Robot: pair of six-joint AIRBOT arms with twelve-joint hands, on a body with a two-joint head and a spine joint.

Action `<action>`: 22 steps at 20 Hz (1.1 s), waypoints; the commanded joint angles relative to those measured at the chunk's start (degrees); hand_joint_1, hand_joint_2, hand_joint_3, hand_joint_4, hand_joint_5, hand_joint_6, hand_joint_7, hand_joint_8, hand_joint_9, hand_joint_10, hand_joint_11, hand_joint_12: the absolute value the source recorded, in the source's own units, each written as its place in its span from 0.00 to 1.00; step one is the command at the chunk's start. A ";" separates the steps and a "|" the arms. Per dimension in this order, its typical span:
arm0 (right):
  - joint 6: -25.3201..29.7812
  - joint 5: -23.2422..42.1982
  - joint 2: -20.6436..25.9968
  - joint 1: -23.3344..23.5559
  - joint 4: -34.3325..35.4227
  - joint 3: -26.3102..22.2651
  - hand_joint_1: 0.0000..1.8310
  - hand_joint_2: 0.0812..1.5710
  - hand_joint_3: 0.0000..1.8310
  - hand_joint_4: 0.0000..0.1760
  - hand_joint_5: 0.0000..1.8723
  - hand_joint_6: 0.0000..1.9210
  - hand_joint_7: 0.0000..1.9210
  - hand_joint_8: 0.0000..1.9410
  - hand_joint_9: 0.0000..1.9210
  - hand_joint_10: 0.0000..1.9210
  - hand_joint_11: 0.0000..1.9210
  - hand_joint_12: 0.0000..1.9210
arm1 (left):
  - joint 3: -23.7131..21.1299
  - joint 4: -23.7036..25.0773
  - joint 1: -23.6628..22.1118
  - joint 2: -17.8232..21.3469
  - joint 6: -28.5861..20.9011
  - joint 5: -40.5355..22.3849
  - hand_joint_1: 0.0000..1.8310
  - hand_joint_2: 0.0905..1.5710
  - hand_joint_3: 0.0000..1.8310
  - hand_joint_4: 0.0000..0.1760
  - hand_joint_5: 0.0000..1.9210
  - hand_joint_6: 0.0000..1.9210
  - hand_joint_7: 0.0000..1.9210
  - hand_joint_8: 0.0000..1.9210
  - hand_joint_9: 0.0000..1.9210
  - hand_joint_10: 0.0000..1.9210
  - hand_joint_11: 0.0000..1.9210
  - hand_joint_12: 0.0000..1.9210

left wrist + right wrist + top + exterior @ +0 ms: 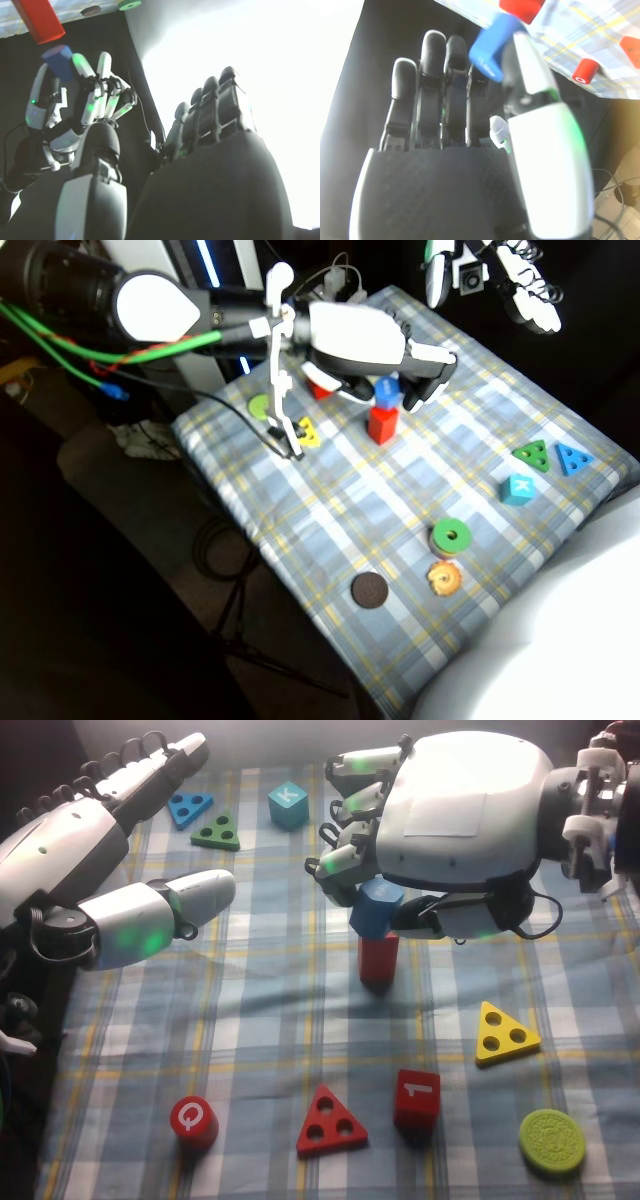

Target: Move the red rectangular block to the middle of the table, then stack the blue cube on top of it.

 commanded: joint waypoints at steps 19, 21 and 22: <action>-0.08 4.26 0.01 1.21 0.89 -0.50 0.39 0.75 0.00 0.01 0.13 0.08 0.18 0.04 0.14 0.23 0.00 0.72 | -0.05 1.20 -0.33 0.17 -0.50 -6.99 0.20 0.78 0.00 0.28 0.00 0.00 0.00 0.00 0.00 0.00 0.00 0.00; -0.08 4.26 0.01 1.21 0.88 -0.59 0.36 0.72 0.00 0.11 0.09 0.01 0.12 0.00 0.16 0.09 0.00 0.63 | -0.05 1.19 -0.33 0.17 -0.50 -6.99 0.21 0.78 0.00 0.25 0.00 0.00 0.00 0.00 0.00 0.00 0.00 0.00; -0.08 4.26 0.01 1.21 0.88 -0.63 0.36 0.70 0.00 0.08 0.09 0.00 0.11 0.00 0.18 0.06 0.00 0.61 | -0.05 1.19 -0.33 0.17 -0.50 -6.99 0.21 0.78 0.00 0.27 0.00 0.00 0.00 0.00 0.00 0.00 0.00 0.00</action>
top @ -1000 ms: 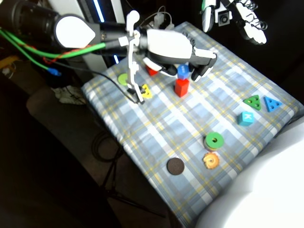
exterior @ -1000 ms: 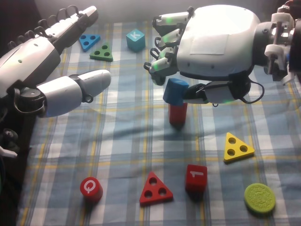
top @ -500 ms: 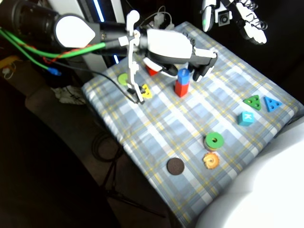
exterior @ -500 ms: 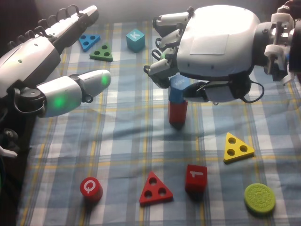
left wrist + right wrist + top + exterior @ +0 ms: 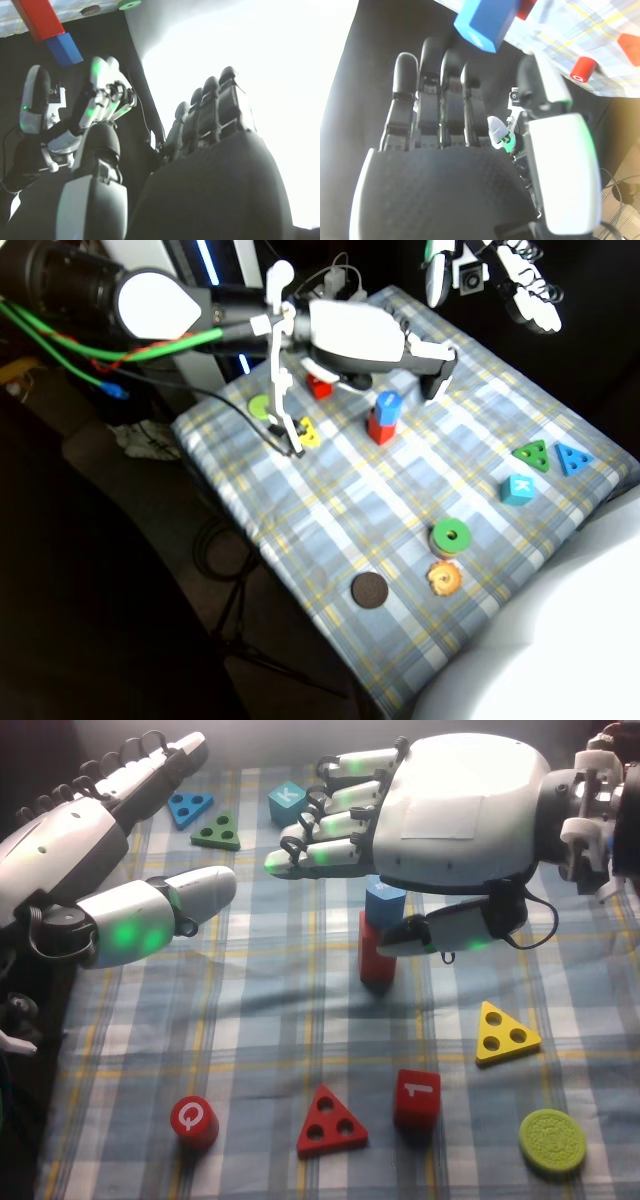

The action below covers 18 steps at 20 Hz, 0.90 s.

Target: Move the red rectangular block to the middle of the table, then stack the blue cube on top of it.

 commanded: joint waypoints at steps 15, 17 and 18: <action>-0.07 7.81 7.91 1.22 4.07 -4.61 0.22 0.54 0.00 0.11 0.00 0.00 0.00 0.00 0.00 0.00 0.00 0.00 | -0.18 0.97 -0.32 0.19 -0.50 -6.99 0.22 0.78 0.00 0.26 0.00 0.00 0.00 0.00 0.00 0.00 0.00 0.00; -0.06 9.62 10.90 1.22 6.10 -5.28 0.25 0.56 0.00 0.00 0.00 0.00 0.00 0.00 0.00 0.00 0.00 0.00 | -0.27 0.97 -0.24 0.19 -0.50 -7.17 0.23 0.78 0.00 0.24 0.00 0.00 0.00 0.00 0.00 0.00 0.00 0.00; -0.11 10.12 11.51 1.22 7.39 -5.68 0.27 0.56 0.00 0.01 0.00 0.00 0.00 0.00 0.00 0.00 0.00 0.00 | -0.32 0.97 -0.22 0.19 -0.50 -7.24 0.24 0.78 0.00 0.23 0.00 0.00 0.00 0.00 0.00 0.00 0.00 0.00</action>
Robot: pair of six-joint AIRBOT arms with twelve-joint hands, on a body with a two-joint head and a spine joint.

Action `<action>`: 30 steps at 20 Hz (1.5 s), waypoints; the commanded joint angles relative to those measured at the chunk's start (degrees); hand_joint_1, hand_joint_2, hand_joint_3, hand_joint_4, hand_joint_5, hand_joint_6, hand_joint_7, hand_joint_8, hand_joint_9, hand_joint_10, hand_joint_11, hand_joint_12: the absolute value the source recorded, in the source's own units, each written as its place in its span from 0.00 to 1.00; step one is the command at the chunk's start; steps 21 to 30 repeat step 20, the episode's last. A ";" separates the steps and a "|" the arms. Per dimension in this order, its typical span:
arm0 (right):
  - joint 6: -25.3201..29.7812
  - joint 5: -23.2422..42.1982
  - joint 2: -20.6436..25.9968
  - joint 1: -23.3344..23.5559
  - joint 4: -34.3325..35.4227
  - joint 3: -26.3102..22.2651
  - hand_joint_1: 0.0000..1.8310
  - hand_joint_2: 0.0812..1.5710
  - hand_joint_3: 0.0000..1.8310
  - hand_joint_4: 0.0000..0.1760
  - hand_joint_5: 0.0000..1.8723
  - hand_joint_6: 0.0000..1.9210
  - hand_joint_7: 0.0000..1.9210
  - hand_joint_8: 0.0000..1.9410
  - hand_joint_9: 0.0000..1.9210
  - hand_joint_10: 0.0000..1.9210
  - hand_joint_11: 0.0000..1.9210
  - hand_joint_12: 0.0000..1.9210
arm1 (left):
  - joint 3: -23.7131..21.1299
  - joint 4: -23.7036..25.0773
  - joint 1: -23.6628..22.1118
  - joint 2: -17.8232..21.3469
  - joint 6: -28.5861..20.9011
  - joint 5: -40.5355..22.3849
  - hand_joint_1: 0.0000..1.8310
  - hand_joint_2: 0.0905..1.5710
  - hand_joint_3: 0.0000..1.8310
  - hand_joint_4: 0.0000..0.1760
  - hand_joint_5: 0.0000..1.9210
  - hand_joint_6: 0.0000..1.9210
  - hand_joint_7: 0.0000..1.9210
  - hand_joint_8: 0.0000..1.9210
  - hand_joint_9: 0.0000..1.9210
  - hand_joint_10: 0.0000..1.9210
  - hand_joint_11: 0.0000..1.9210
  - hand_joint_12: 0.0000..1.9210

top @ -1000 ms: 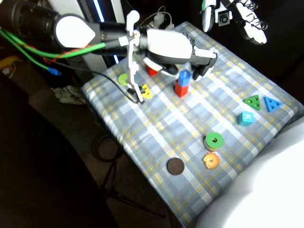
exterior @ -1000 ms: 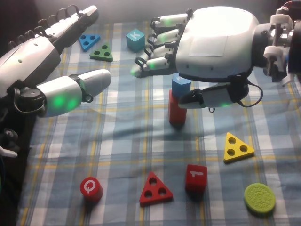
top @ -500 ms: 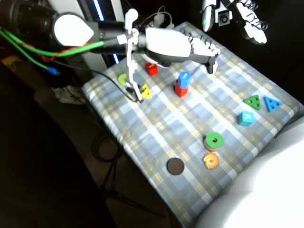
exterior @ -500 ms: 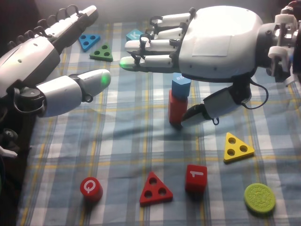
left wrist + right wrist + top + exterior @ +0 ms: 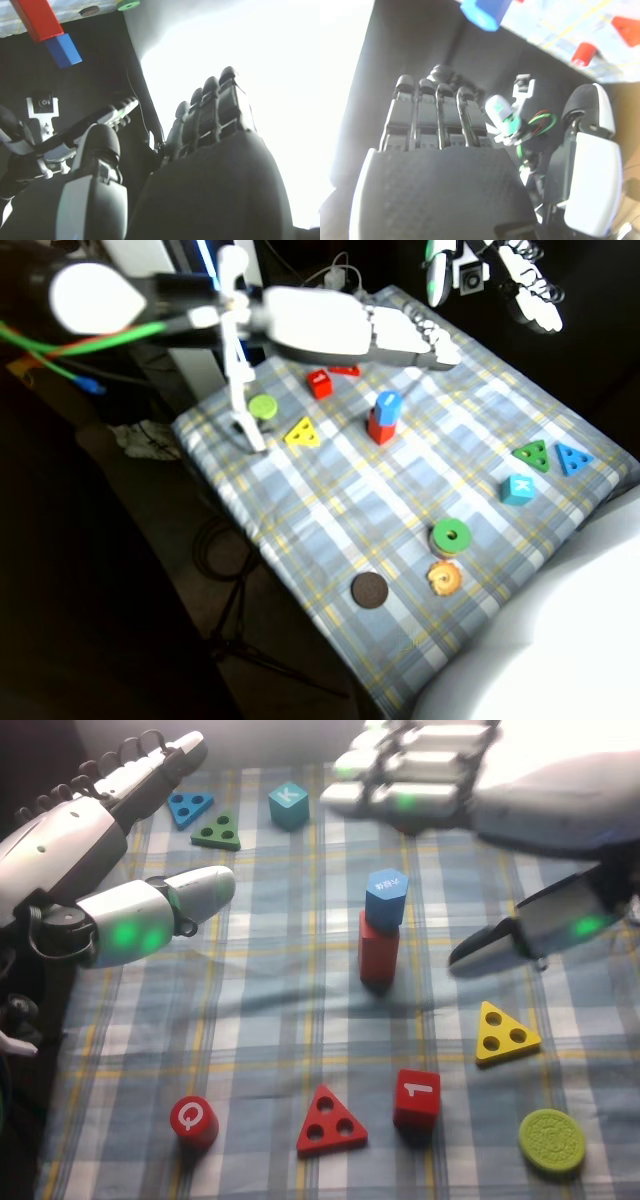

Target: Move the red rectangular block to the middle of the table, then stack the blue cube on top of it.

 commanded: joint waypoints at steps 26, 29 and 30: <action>-21.26 32.30 10.57 -18.23 47.53 -4.49 0.25 0.67 0.01 0.61 0.00 0.00 0.00 0.00 0.00 0.00 0.00 0.00 | 1.92 3.88 1.96 0.62 -16.47 -14.64 0.27 0.79 0.00 0.24 0.00 0.00 0.00 0.00 0.00 0.00 0.00 0.00; -21.26 32.30 10.57 -18.23 47.53 -4.49 0.25 0.67 0.01 0.61 0.00 0.00 0.00 0.00 0.00 0.00 0.00 0.00 | 1.92 3.88 1.96 0.62 -16.47 -14.64 0.27 0.79 0.00 0.24 0.00 0.00 0.00 0.00 0.00 0.00 0.00 0.00; -21.26 32.30 10.57 -18.23 47.53 -4.49 0.25 0.67 0.01 0.61 0.00 0.00 0.00 0.00 0.00 0.00 0.00 0.00 | 1.92 3.88 1.96 0.62 -16.47 -14.64 0.27 0.79 0.00 0.24 0.00 0.00 0.00 0.00 0.00 0.00 0.00 0.00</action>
